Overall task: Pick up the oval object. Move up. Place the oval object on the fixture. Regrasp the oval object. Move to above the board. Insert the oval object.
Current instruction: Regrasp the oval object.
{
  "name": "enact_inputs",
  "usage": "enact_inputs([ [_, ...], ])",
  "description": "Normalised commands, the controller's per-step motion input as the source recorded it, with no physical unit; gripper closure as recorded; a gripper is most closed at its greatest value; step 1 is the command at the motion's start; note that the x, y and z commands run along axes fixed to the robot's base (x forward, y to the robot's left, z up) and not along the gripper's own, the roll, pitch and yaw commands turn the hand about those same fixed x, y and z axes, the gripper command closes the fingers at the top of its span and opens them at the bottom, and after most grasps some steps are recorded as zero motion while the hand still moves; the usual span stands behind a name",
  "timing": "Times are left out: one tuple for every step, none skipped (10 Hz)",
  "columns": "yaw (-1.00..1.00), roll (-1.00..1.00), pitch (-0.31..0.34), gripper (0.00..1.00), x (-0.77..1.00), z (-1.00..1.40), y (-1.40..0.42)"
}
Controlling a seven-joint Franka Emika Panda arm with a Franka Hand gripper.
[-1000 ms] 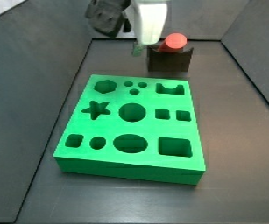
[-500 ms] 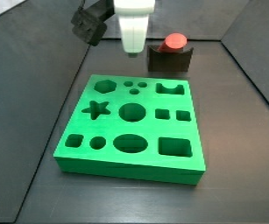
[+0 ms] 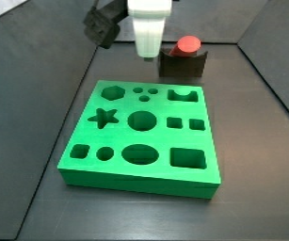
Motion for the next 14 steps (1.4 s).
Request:
enact_inputs([
  [0.03,0.02,0.222,0.00,1.00,0.00,-0.01],
  [0.04,0.00,0.217,0.00,1.00,-0.01,-0.01],
  [0.05,-0.01,0.218,0.00,1.00,0.00,-0.01],
  [0.05,-0.02,0.217,0.00,1.00,0.00,-0.02],
  [0.05,-0.02,0.215,0.00,1.00,0.00,-0.01],
  [0.06,-0.03,0.220,0.00,1.00,0.00,-0.01],
  [0.06,-0.03,0.219,0.00,1.00,0.01,-0.02],
  [0.06,-0.03,0.216,0.00,0.91,0.00,-0.02],
  [0.06,-0.03,0.221,0.00,0.81,0.00,-0.01],
  [0.06,-0.04,0.226,0.00,0.74,0.00,-0.01],
  [0.05,-0.04,0.226,0.00,0.68,0.01,-0.01],
  [0.05,-0.05,0.229,0.00,0.62,0.00,-0.01],
  [0.05,-0.05,0.237,0.00,0.54,0.00,-0.01],
  [0.05,-0.05,0.243,0.00,0.49,0.01,-0.01],
])
